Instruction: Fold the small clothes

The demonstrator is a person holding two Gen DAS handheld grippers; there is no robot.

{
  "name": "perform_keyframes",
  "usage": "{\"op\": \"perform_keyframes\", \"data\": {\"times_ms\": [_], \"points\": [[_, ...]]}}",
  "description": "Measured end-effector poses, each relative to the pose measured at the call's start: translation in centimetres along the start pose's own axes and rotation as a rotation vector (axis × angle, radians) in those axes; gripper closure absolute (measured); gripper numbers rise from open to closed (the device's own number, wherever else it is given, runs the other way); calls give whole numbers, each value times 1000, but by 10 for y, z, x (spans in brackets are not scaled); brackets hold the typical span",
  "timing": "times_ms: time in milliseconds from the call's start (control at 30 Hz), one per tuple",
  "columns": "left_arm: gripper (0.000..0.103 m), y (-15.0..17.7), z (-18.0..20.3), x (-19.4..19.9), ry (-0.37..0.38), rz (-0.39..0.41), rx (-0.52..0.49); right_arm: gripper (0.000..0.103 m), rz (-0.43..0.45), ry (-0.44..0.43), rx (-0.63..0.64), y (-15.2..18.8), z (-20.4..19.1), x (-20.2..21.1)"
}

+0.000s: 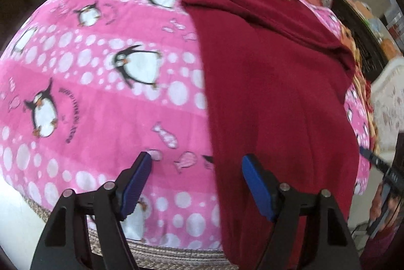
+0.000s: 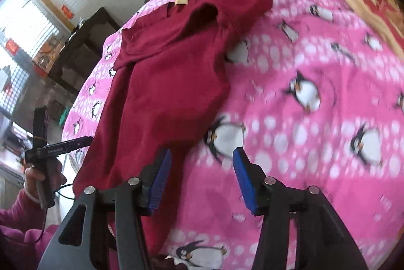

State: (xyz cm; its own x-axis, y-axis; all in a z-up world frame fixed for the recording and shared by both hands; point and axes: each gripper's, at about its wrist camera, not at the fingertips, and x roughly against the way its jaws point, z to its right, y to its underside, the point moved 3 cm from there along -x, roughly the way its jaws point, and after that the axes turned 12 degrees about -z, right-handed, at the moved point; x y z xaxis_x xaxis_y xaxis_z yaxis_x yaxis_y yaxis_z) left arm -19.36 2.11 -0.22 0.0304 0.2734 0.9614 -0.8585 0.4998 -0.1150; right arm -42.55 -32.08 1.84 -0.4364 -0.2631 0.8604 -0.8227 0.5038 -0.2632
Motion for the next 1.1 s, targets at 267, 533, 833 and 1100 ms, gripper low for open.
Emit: {"op": "perform_keyframes", "data": {"times_ms": [267, 533, 833, 1100], "points": [[32, -6, 10, -5, -16, -7, -23, 77, 0, -72, -60, 6, 1, -8], [38, -9, 35, -19, -138, -22, -105, 76, 19, -85, -74, 1, 1, -9], [96, -14, 34, 4, -6, -30, -141, 76, 35, -99, -114, 7, 8, -9], [96, -18, -29, 36, -34, -3, -65, 75, 34, -102, -35, 7, -5, -1]]}}
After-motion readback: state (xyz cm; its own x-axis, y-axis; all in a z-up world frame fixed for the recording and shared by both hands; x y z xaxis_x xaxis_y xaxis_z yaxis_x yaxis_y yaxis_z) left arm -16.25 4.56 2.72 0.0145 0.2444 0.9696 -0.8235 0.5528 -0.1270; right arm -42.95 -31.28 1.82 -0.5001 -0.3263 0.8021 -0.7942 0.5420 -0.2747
